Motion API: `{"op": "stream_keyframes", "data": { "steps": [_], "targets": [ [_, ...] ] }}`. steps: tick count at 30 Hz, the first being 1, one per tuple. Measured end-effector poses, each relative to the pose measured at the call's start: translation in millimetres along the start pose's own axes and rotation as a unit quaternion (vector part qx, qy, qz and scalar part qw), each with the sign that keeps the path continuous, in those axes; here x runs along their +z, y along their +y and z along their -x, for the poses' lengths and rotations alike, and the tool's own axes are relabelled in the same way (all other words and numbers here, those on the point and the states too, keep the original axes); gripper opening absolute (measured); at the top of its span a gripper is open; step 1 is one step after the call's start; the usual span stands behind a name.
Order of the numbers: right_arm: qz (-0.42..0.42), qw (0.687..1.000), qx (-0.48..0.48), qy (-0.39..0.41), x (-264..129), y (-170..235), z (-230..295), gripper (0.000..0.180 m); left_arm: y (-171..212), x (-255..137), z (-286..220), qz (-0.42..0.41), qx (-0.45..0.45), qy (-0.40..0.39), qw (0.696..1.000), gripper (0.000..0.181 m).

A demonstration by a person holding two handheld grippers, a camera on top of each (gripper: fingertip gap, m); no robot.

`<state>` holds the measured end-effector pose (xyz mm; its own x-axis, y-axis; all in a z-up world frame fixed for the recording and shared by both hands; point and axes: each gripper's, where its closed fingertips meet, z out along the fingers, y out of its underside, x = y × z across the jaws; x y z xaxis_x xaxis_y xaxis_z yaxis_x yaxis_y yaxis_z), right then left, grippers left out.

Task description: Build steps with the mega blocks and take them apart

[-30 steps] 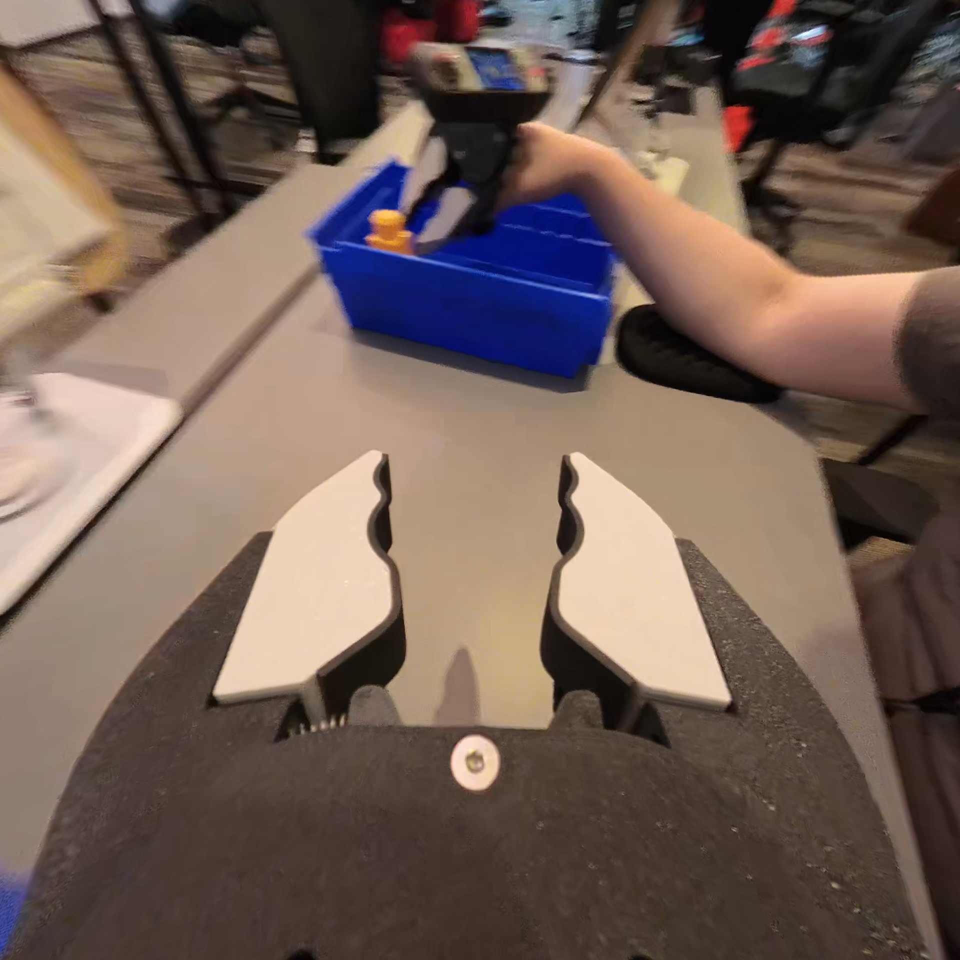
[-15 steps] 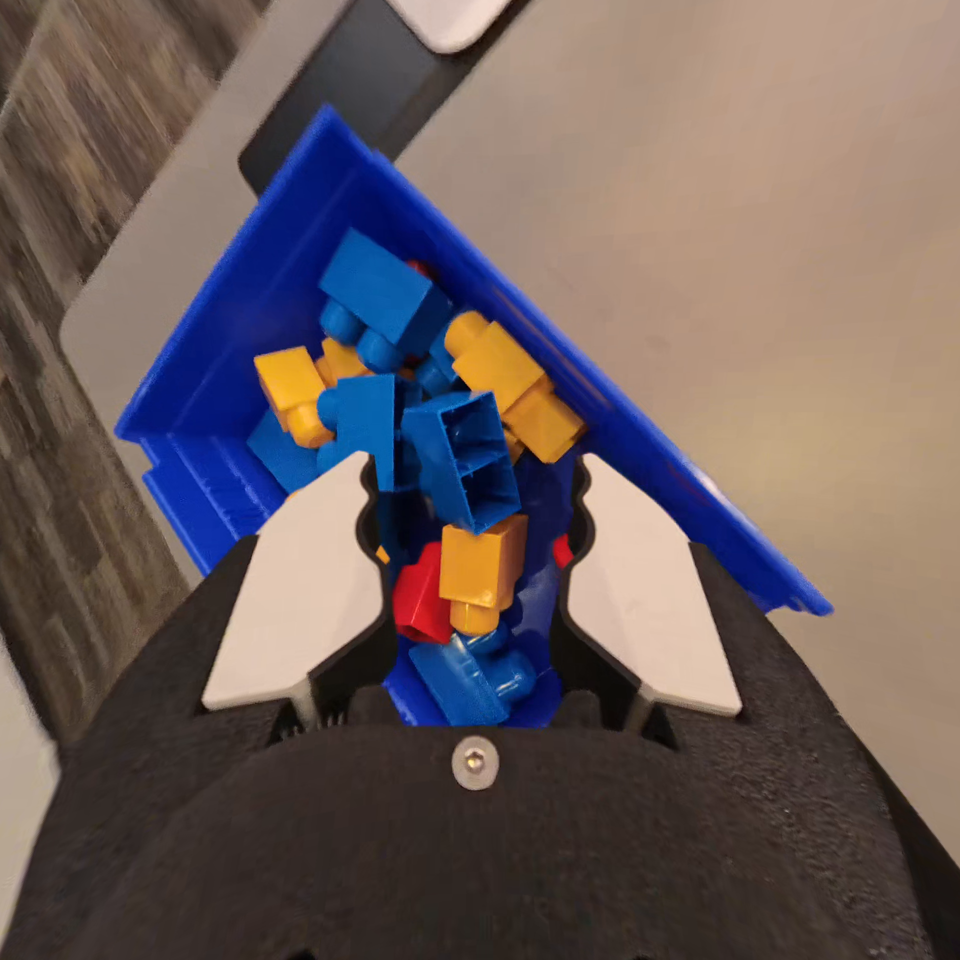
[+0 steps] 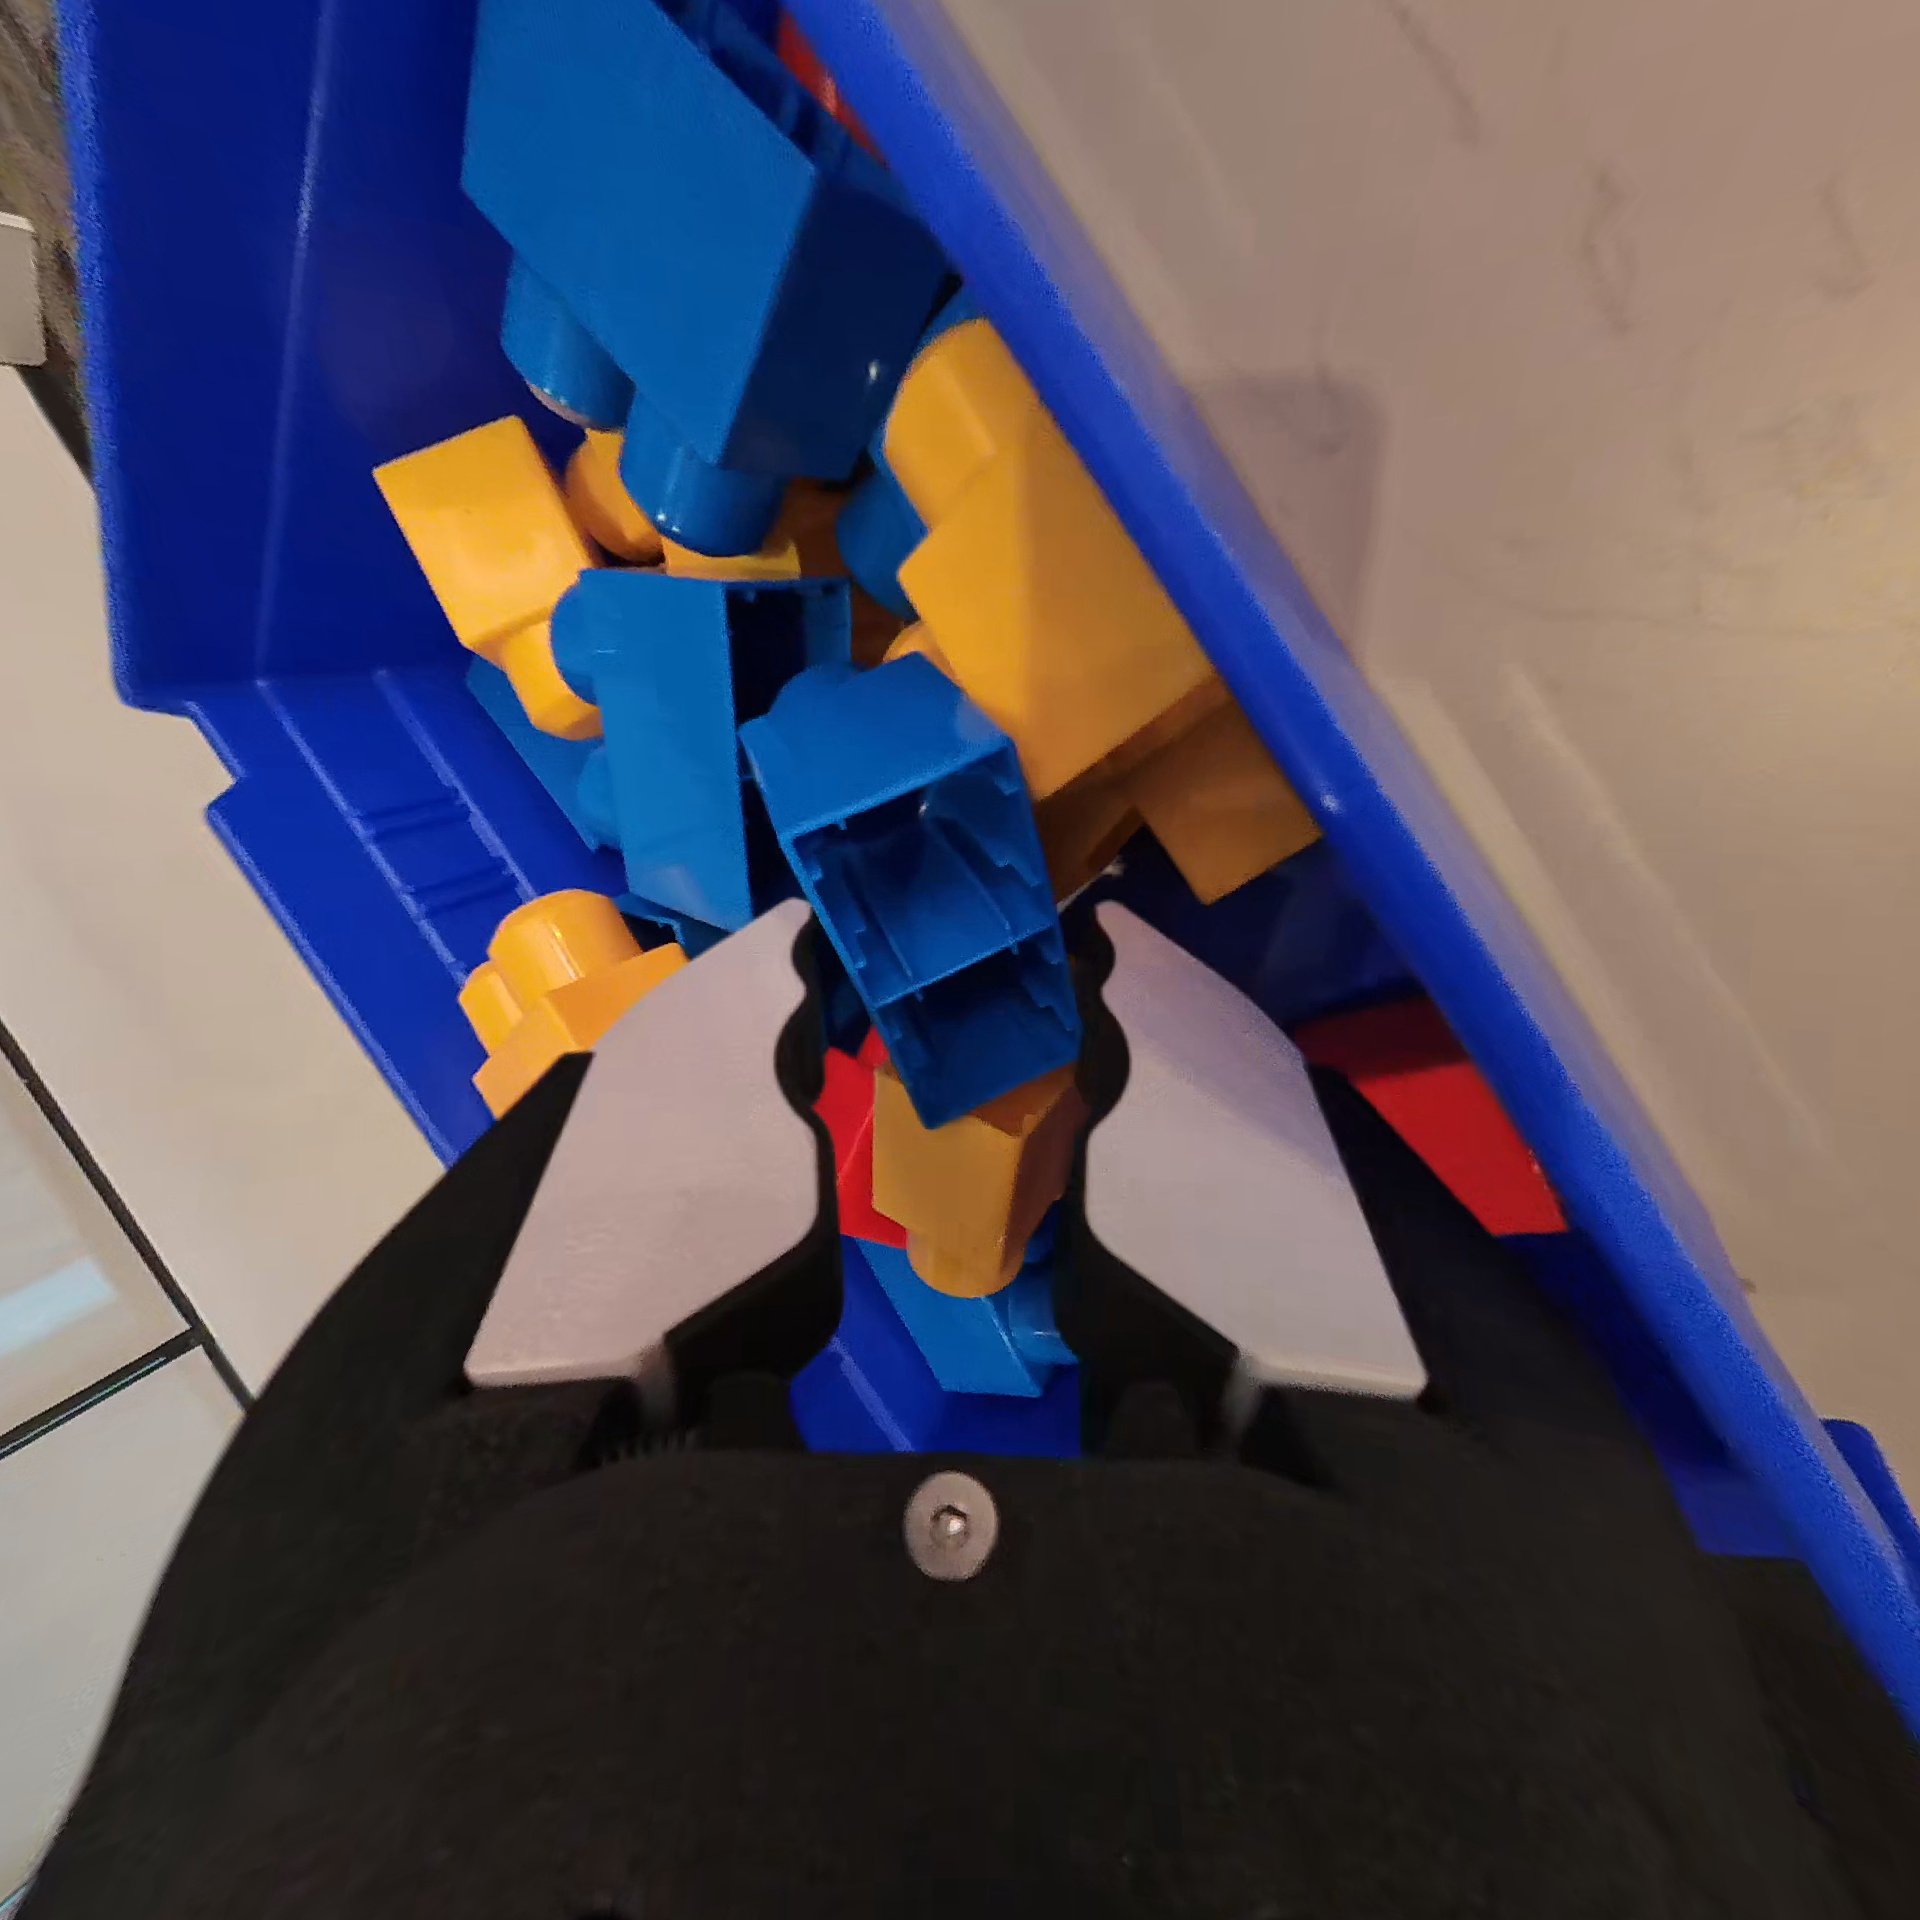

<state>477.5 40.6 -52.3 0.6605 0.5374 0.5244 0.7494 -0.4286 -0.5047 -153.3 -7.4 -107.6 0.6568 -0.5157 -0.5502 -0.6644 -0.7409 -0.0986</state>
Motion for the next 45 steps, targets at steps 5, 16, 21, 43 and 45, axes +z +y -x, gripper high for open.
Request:
{"op": "stream_keyframes", "data": {
  "steps": [5, 16, 21, 43, 45],
  "targets": [
    [0.003, 1.0, -0.001, 0.001, -0.7, 0.6, -0.5, 0.034, 3.2, -14.0, 10.6, -0.017, -0.019, 0.007, 1.0, 0.042],
    [-0.075, 0.991, 0.017, 0.109, -57.6, -51.8, -25.6, 0.034, -52.5, -179.3, -24.1, -0.373, -0.02, 0.157, 0.914, 0.042],
    [-0.088, 0.99, -0.016, 0.109, -68.1, -70.4, -11.6, 0.034, -103.3, -192.1, -113.6, -0.399, 0.122, 0.114, 0.902, 0.042],
    [-0.029, 0.996, -0.054, 0.063, -32.3, -60.1, 10.4, 0.034, -117.0, -89.6, -215.5, -0.244, 0.311, 0.038, 0.918, 0.044],
    [-0.028, 0.996, -0.054, 0.061, -31.2, -59.7, 11.2, 0.034, -115.4, -89.4, -219.7, -0.241, 0.313, 0.048, 0.917, 0.055]
  ]
}}
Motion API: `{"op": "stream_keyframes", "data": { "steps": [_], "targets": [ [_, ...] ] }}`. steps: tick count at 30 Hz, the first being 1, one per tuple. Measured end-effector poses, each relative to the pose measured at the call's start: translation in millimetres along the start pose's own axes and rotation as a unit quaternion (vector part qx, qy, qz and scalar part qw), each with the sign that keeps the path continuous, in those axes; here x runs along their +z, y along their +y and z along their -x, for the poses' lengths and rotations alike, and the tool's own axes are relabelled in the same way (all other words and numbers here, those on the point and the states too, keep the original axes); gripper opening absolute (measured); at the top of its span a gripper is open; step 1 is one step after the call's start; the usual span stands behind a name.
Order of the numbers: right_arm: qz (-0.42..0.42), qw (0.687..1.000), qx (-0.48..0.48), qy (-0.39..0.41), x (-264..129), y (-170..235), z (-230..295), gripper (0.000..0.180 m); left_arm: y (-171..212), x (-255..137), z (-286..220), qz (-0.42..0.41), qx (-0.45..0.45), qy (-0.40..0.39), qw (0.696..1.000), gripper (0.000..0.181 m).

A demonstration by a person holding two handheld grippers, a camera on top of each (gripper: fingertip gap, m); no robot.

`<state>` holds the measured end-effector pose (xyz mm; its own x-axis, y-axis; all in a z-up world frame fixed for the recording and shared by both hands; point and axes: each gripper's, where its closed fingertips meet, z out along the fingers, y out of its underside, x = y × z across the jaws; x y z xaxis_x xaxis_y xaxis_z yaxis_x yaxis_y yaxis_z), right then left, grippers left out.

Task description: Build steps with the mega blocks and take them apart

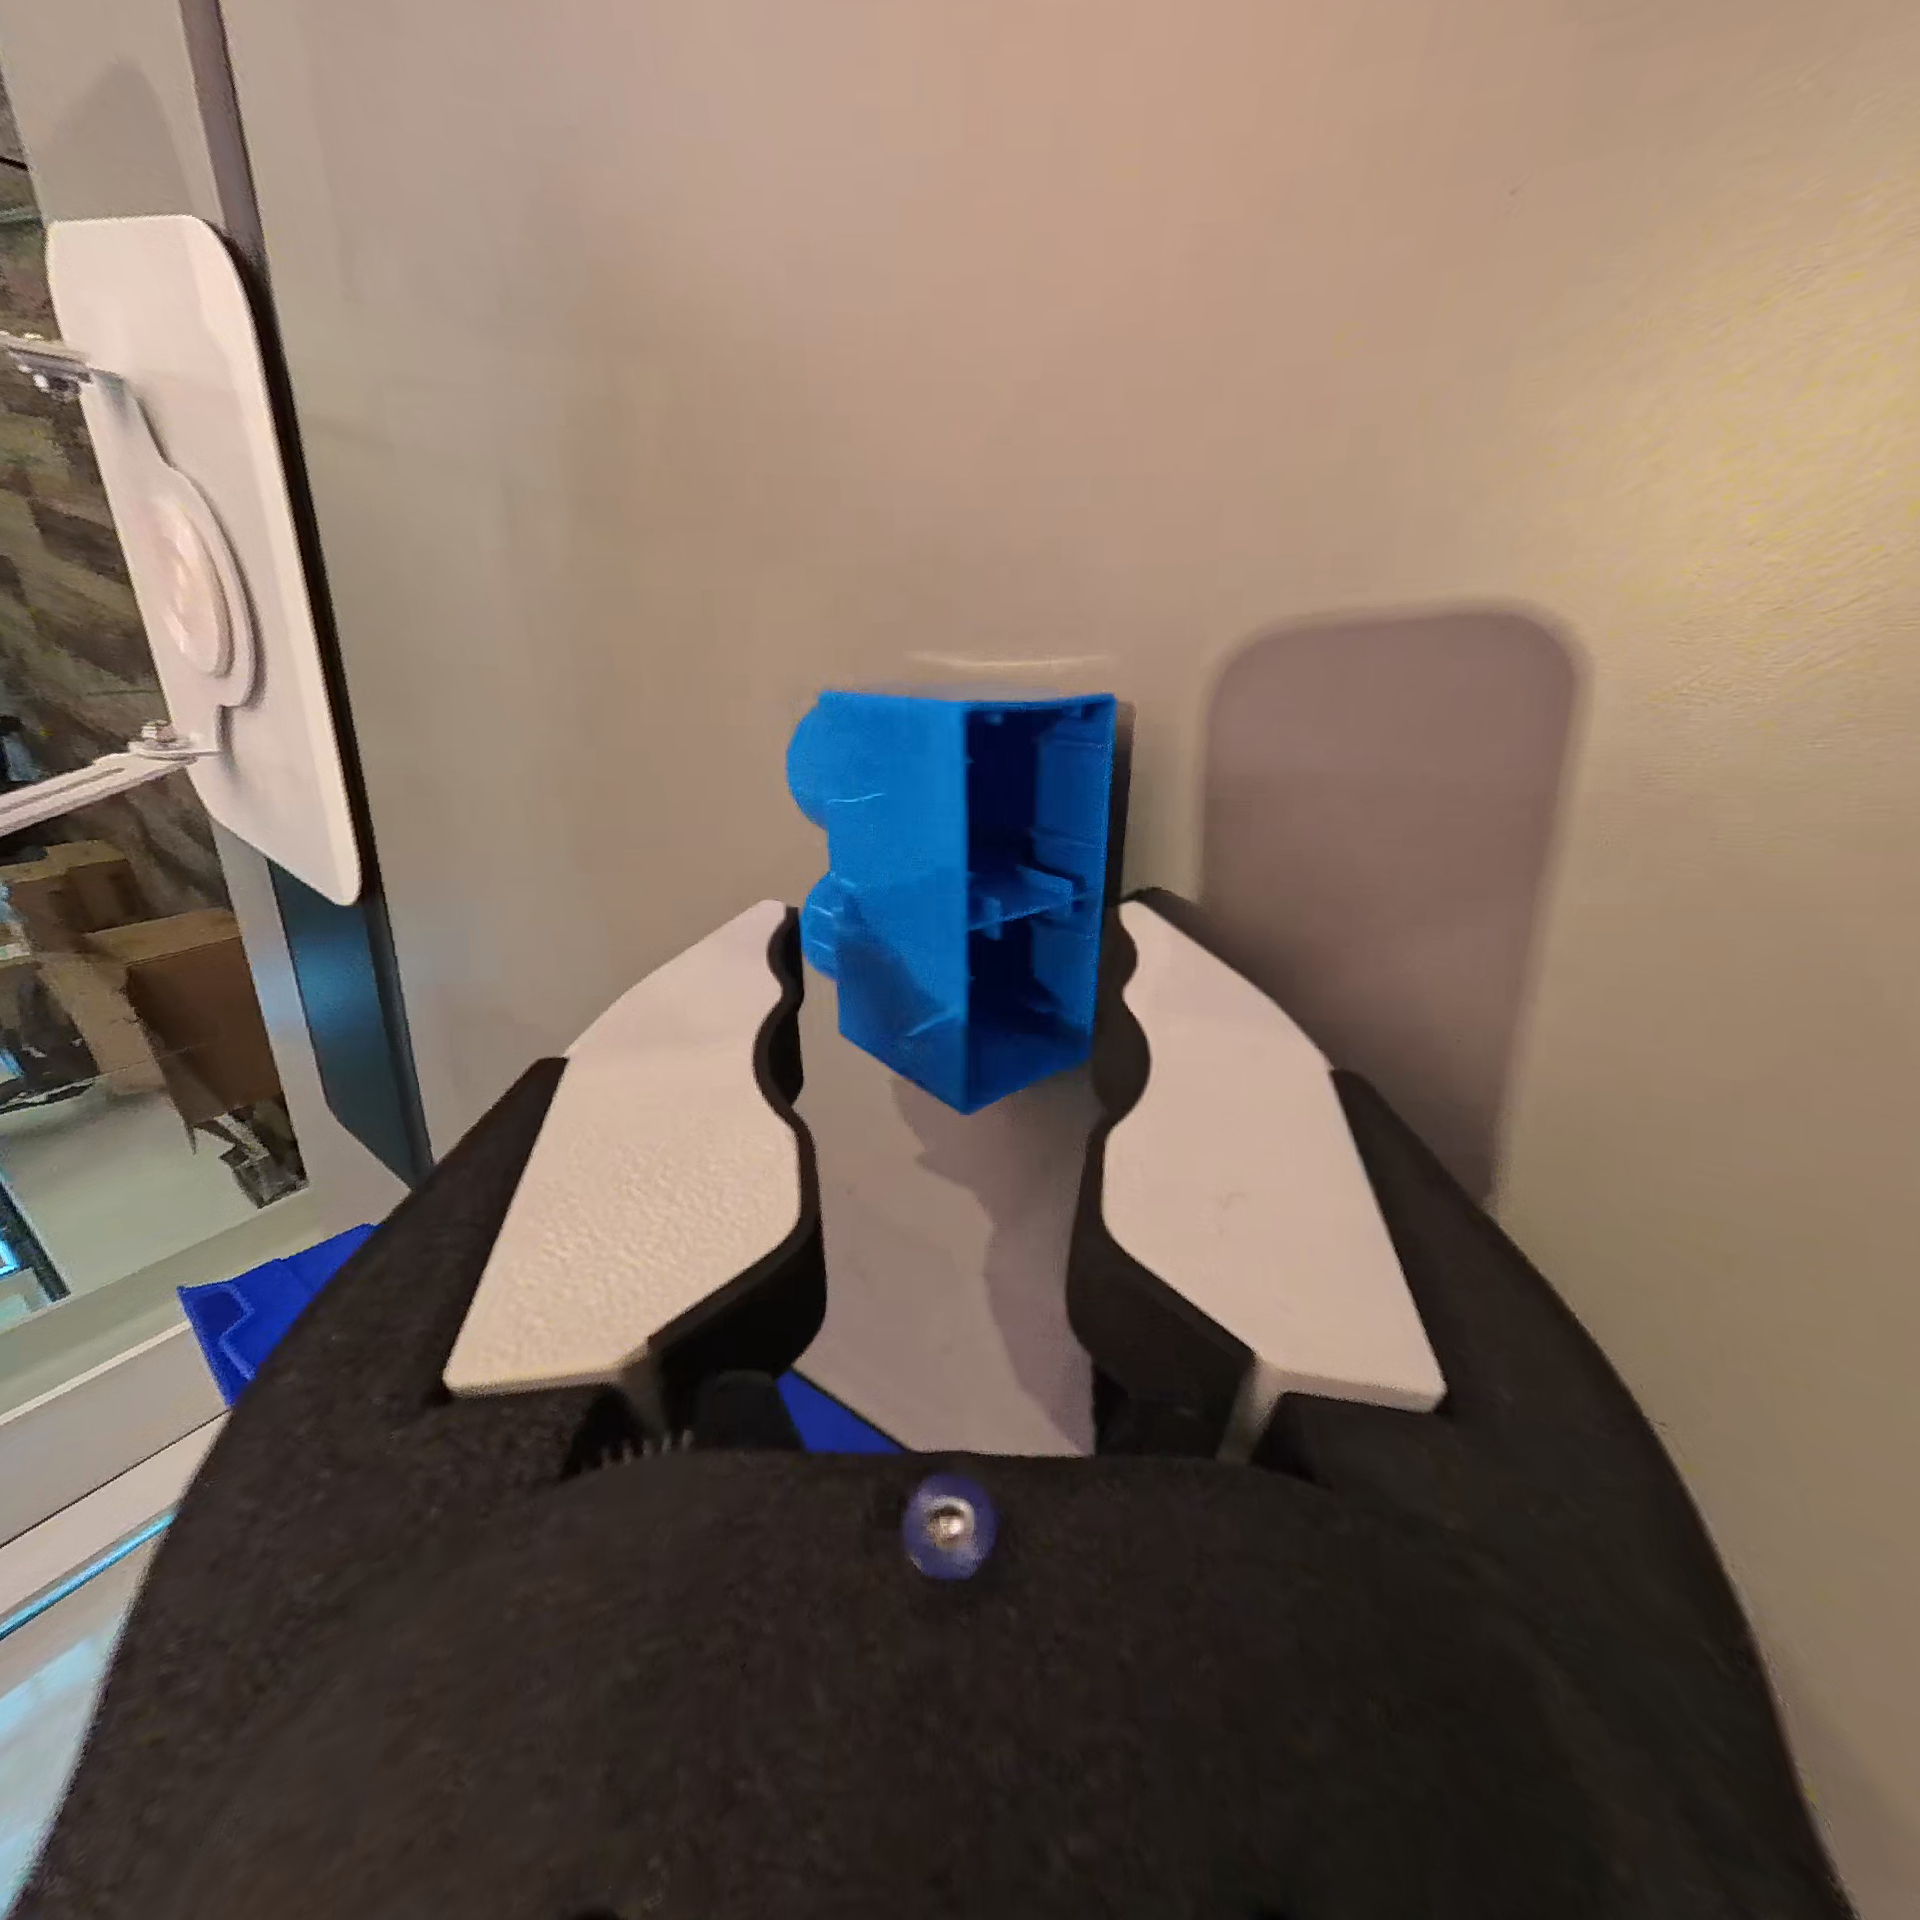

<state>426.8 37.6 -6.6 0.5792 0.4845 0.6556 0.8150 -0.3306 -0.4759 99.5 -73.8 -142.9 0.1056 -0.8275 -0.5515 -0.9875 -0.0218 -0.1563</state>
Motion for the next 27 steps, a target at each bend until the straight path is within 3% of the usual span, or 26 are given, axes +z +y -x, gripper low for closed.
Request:
{"op": "stream_keyframes", "data": {
  "steps": [5, 9, 12, 15, 18, 20, 23, 27],
  "targets": [
    [0.005, 1.0, -0.002, -0.002, 1.0, 2.7, 0.5, 0.035, -4.3, -12.3, -1.1, -0.024, -0.031, 0.034, 0.999, 0.056],
    [0.005, 1.0, 0.002, -0.004, 1.3, 4.0, 0.0, 0.035, -1.1, -61.3, 23.6, -0.09, -0.071, 0.058, 0.992, 0.059],
    [0.006, 1.0, 0.002, -0.005, 1.7, 4.4, 0.4, 0.035, 29.4, -121.6, 67.3, -0.163, -0.133, 0.043, 0.977, 0.055],
    [0.004, 1.0, 0.002, -0.009, 2.5, 3.1, 1.9, 0.035, 95.2, -159.8, 100.8, -0.19, -0.193, 0.013, 0.962, 0.055],
    [0.006, 1.0, -0.001, -0.014, 6.0, 2.0, 5.7, 0.034, 170.0, -148.4, 101.8, -0.125, -0.214, 0.005, 0.969, 0.062],
    [0.012, 1.0, -0.005, -0.017, 8.8, 2.7, 8.7, 0.034, 199.1, -129.2, 81.0, -0.081, -0.201, 0.058, 0.974, 0.052],
    [0.023, 0.999, -0.009, -0.022, 11.6, 6.7, 11.9, 0.035, 203.8, -106.9, 53.3, -0.072, -0.197, 0.157, 0.965, 0.049],
    [0.027, 0.999, -0.004, -0.029, 12.5, 10.7, 14.0, 0.036, 202.7, -81.6, 39.6, -0.031, -0.177, 0.204, 0.962, 0.054]
  ]
}}
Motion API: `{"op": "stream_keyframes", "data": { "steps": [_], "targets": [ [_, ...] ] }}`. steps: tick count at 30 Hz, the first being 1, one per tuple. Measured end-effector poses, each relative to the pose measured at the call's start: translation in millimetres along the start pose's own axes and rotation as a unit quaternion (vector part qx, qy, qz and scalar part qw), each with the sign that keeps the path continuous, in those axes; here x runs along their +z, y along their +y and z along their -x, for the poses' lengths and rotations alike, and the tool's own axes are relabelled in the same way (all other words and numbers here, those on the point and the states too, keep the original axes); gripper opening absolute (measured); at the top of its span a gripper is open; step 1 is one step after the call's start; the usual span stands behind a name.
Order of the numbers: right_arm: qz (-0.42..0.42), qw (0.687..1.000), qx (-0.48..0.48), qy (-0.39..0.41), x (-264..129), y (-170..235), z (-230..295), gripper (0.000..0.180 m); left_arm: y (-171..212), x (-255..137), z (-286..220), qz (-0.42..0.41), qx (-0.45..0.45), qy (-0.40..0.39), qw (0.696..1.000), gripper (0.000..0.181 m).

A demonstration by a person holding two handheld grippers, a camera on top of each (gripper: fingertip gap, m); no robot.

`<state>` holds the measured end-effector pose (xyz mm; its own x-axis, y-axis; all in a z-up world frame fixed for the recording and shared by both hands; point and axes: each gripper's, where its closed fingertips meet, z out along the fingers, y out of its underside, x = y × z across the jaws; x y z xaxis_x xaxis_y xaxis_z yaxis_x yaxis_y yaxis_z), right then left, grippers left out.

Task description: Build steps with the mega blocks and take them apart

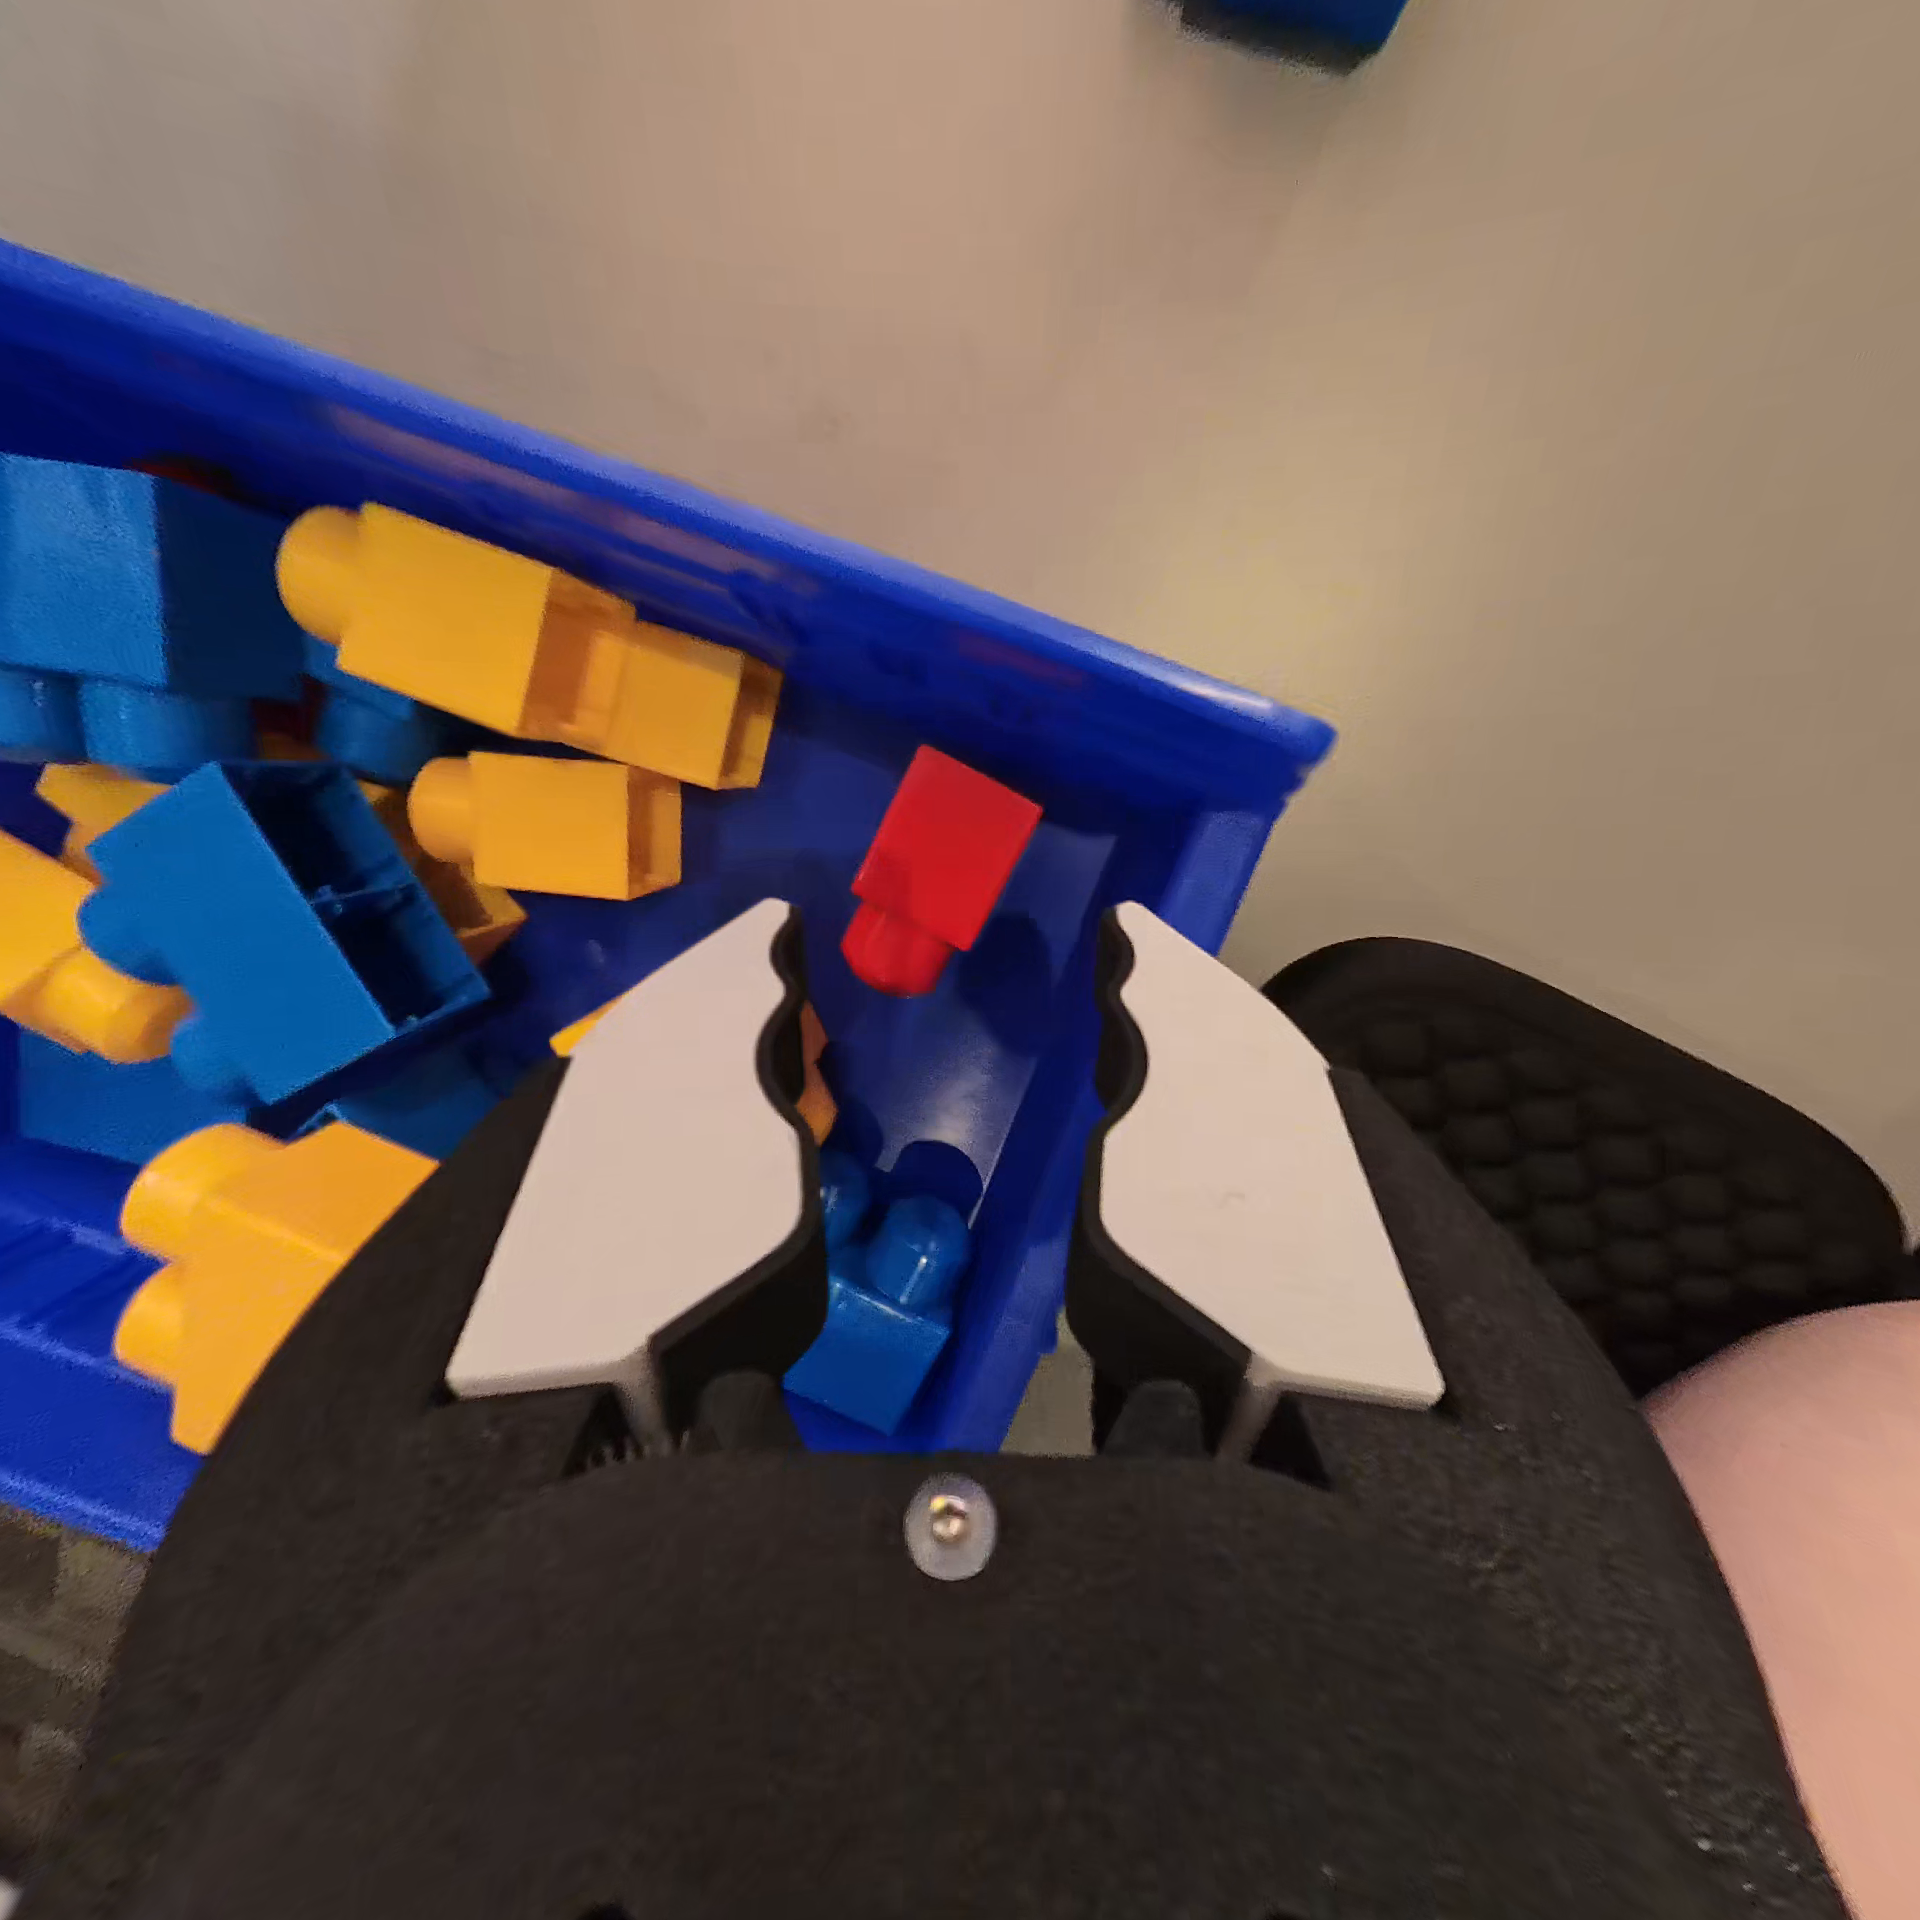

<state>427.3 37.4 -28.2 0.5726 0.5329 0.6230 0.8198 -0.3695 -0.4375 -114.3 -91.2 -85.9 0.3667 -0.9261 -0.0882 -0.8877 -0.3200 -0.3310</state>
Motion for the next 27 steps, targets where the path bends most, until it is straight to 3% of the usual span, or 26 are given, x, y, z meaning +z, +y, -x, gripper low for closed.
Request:
{"op": "stream_keyframes", "data": {
  "steps": [6, 18, 22, 27],
  "targets": [
    [-0.006, 1.0, 0.008, -0.01, -0.8, 1.1, 1.1, 0.036, 10.8, 33.0, -1.0, 0.072, 0.008, 0.029, 0.997, 0.054],
    [-0.007, 1.0, 0.014, -0.022, -2.2, 4.9, 1.5, 0.036, 17.9, 55.8, -0.4, 0.103, 0.032, 0.041, 0.993, 0.043],
    [-0.005, 1.0, 0.017, -0.024, -2.2, 7.7, 0.9, 0.036, 18.5, 37.8, 4.3, 0.097, 0.025, 0.012, 0.995, 0.042],
    [-0.003, 0.999, 0.022, -0.024, -2.1, 10.7, 0.1, 0.036, 0.1, -32.9, 20.7, 0.023, 0.043, -0.141, 0.989, 0.041]
  ]
}}
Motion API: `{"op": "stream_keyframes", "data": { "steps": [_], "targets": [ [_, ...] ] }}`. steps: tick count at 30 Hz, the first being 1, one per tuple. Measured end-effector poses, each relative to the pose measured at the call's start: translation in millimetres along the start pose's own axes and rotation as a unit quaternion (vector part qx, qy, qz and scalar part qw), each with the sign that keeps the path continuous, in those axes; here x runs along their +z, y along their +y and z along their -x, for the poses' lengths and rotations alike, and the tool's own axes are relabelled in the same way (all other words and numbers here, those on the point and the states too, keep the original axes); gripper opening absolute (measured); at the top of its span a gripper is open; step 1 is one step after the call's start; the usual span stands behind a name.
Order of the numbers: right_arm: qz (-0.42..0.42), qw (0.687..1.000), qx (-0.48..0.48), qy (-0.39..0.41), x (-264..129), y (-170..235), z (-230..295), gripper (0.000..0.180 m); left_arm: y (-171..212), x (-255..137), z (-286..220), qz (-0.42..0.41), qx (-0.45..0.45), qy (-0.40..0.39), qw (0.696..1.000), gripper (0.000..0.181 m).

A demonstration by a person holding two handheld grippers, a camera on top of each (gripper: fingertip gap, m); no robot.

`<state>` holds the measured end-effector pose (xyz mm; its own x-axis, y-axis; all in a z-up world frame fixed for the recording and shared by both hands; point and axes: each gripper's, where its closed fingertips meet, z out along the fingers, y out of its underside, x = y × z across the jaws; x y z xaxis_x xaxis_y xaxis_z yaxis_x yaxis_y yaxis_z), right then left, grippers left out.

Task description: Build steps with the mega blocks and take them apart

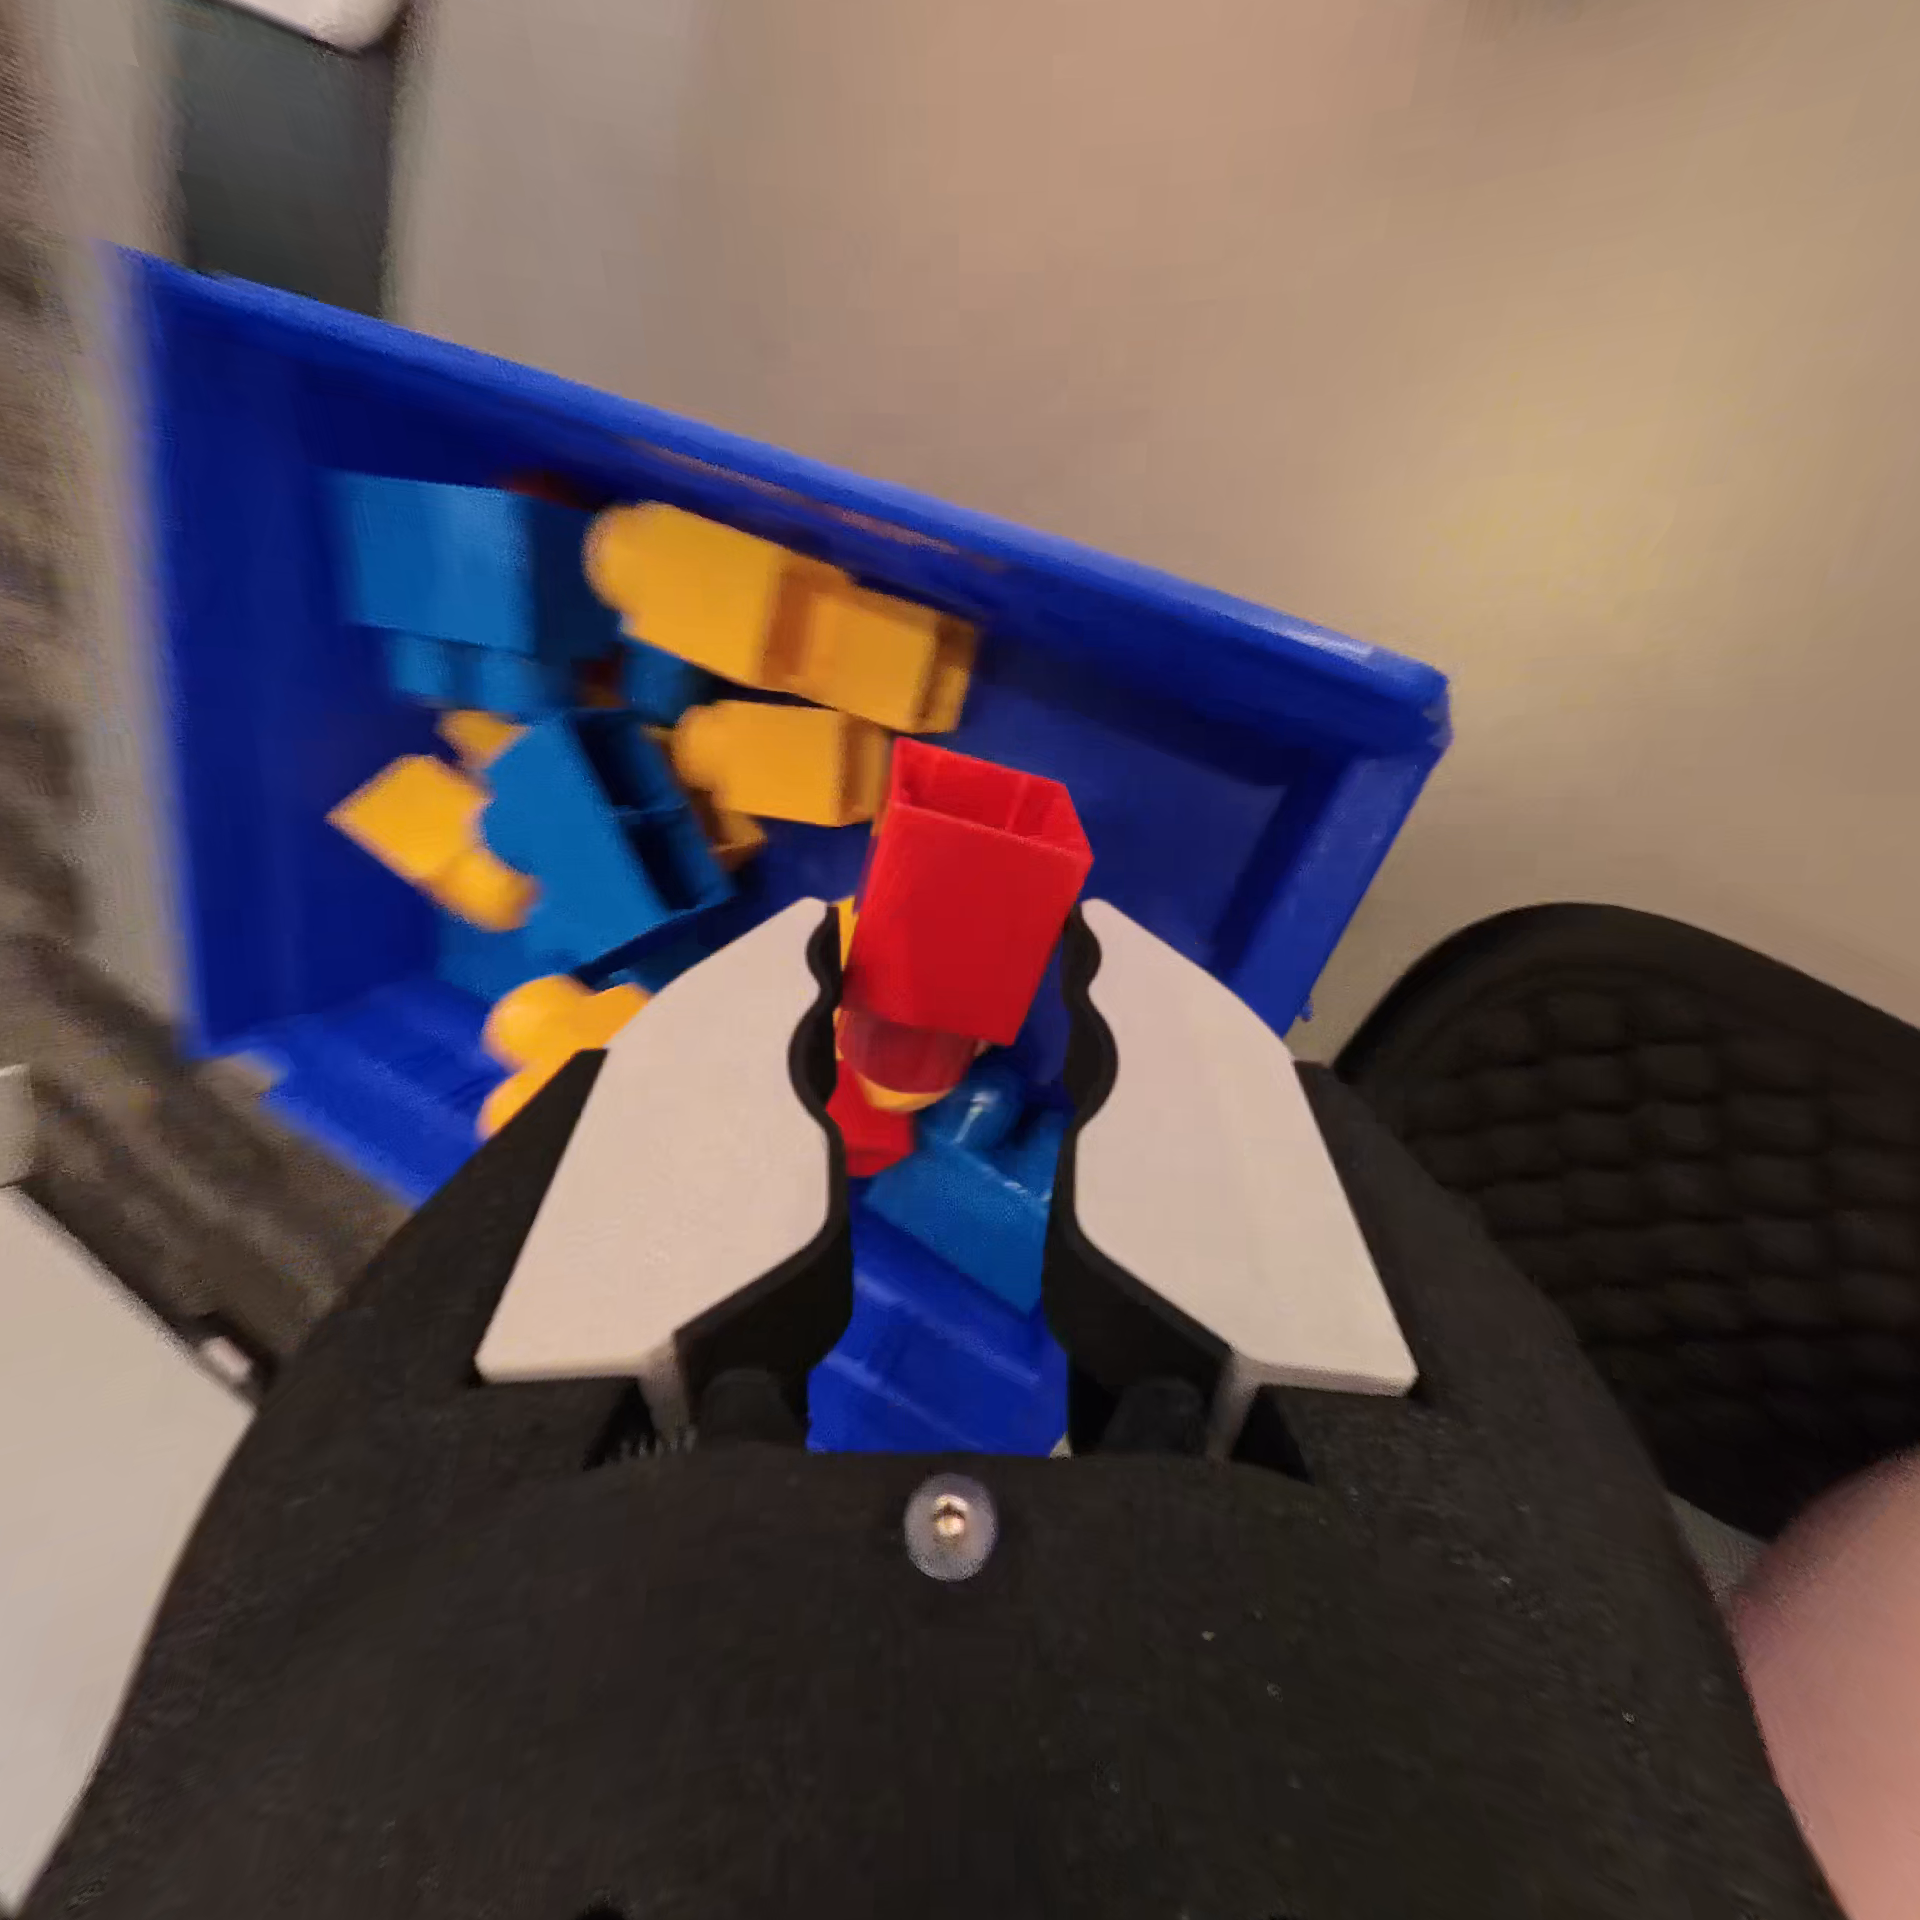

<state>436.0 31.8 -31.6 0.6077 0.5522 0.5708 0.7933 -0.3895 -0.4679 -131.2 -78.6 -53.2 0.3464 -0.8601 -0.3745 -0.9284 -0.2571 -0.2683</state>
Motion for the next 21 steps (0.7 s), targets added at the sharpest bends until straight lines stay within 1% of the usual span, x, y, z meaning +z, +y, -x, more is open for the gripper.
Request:
{"op": "stream_keyframes", "data": {
  "steps": [2, 3, 5, 7, 8, 9, 11, 12, 14, 16, 18, 21],
  "targets": [
    [0.004, 1.0, 0.0, 0.0, 0.8, 1.9, 0.0, 0.036, -17.9, -35.4, 9.1, -0.059, 0.006, -0.064, 0.996, 0.04],
    [0.006, 1.0, 0.0, 0.0, 1.2, 2.6, -0.1, 0.036, -33.7, -52.3, 6.8, -0.101, 0.018, -0.082, 0.991, 0.04],
    [0.009, 1.0, 0.0, 0.0, 1.9, 3.6, 0.0, 0.036, -76.3, -78.2, -10.6, -0.185, 0.065, -0.092, 0.976, 0.039],
    [0.01, 1.0, -0.002, -0.001, 1.3, 3.7, 0.9, 0.036, -126.4, -88.3, -36.1, -0.245, 0.129, -0.097, 0.956, 0.039],
    [0.011, 1.0, -0.003, -0.002, 0.7, 3.6, 1.4, 0.036, -152.6, -85.5, -52.7, -0.267, 0.158, -0.088, 0.947, 0.039],
    [0.01, 1.0, -0.003, -0.002, -0.1, 3.3, 1.6, 0.036, -177.1, -77.2, -71.4, -0.281, 0.185, -0.071, 0.939, 0.039],
    [0.007, 1.0, -0.001, -0.003, -1.5, 2.9, 1.8, 0.036, -214.6, -49.2, -112.8, -0.281, 0.242, -0.013, 0.929, 0.039],
    [0.007, 1.0, -0.001, -0.003, -1.9, 3.2, 1.7, 0.036, -228.2, -31.9, -128.6, -0.267, 0.265, 0.014, 0.926, 0.039],
    [0.008, 1.0, 0.001, -0.005, -2.0, 4.4, 2.2, 0.036, -252.0, 4.5, -142.3, -0.226, 0.3, 0.027, 0.926, 0.039],
    [0.011, 1.0, -0.001, -0.01, -1.4, 5.6, 3.7, 0.036, -270.5, 39.2, -153.7, -0.193, 0.329, 0.048, 0.923, 0.039],
    [0.014, 1.0, -0.004, -0.013, -0.6, 6.3, 4.7, 0.036, -280.1, 70.0, -162.0, -0.154, 0.341, 0.079, 0.924, 0.039],
    [0.009, 1.0, -0.003, -0.02, 1.2, 4.7, 7.3, 0.036, -292.2, 97.8, -169.3, -0.126, 0.341, 0.119, 0.924, 0.039]
  ]
}}
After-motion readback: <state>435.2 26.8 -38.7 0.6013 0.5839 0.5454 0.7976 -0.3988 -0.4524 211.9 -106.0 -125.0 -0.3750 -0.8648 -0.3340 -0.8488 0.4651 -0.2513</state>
